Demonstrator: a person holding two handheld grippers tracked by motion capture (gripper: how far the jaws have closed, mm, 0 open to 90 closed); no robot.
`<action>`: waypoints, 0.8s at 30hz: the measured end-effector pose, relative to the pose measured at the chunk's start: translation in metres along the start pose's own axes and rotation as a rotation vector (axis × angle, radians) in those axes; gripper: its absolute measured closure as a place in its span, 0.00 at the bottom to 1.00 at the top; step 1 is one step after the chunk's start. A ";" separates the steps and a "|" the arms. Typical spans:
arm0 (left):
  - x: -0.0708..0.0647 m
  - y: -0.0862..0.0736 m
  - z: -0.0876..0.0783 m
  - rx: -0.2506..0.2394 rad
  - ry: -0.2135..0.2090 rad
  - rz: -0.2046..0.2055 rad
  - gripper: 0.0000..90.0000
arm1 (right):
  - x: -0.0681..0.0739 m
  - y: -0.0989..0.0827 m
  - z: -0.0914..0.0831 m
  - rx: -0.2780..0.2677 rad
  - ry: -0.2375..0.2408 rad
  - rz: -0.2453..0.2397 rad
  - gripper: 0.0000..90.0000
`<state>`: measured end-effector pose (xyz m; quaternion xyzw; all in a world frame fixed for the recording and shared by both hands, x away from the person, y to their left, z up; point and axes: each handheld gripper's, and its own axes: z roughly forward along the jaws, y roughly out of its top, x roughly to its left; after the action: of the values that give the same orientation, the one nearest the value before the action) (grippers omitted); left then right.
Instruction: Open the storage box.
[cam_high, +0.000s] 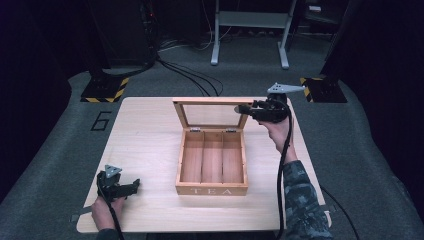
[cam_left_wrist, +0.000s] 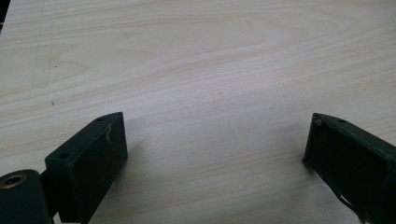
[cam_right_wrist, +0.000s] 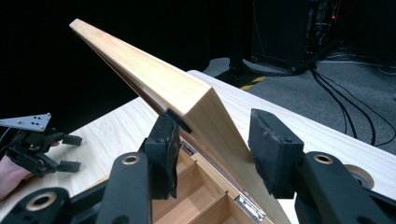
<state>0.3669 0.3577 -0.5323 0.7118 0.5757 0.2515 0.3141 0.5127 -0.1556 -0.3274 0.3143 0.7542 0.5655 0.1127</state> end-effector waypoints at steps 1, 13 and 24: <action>0.000 0.000 0.000 0.000 0.000 -0.001 0.06 | 0.000 0.000 0.000 0.000 0.000 0.000 0.59; 0.000 0.000 0.000 -0.001 0.000 -0.001 0.06 | 0.000 0.000 0.000 0.002 0.002 -0.001 0.59; 0.000 0.000 0.000 0.000 0.000 0.000 0.06 | 0.000 0.001 0.000 0.004 0.002 -0.002 0.60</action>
<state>0.3668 0.3577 -0.5323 0.7119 0.5756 0.2514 0.3143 0.5132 -0.1560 -0.3269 0.3130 0.7559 0.5640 0.1118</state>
